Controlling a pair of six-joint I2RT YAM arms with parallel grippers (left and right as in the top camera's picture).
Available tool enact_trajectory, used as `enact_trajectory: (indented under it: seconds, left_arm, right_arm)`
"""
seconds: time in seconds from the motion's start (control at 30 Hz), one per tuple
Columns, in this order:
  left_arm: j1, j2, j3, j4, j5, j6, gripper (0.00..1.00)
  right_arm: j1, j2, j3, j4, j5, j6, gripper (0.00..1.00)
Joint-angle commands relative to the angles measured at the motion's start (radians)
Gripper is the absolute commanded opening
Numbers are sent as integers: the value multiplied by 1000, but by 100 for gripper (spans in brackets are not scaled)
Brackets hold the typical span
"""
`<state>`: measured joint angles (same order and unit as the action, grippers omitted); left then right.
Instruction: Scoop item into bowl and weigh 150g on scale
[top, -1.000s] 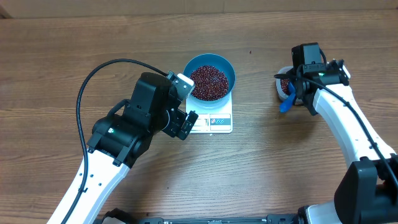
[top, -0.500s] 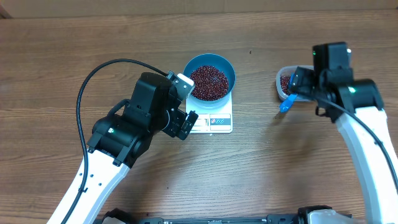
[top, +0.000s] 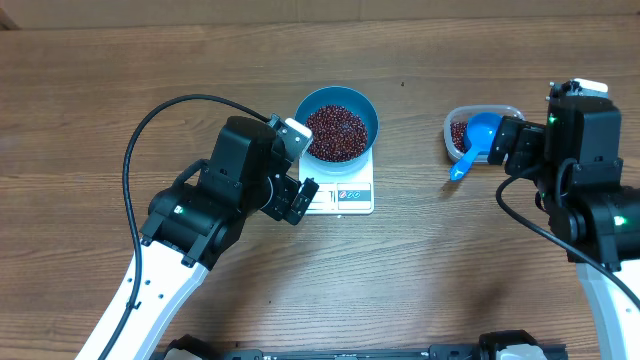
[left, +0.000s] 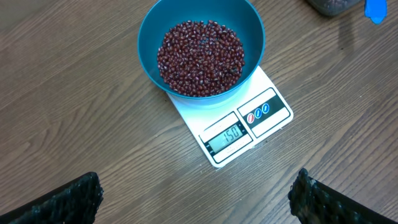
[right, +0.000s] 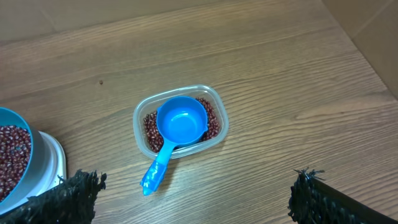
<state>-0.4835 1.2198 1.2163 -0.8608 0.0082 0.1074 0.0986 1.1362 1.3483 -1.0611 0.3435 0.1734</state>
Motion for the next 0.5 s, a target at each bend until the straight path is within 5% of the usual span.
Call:
enact_trajectory:
  seconds: [0.0,0.47]
  left_arm:
    - [6,4,23,3,11,12,99]
    - [6,4,23,3,11,12,99]
  right_arm:
    - [-4,13,24,5,-7,-22,100]
    - [-4,76,24,4,-7,-22,100]
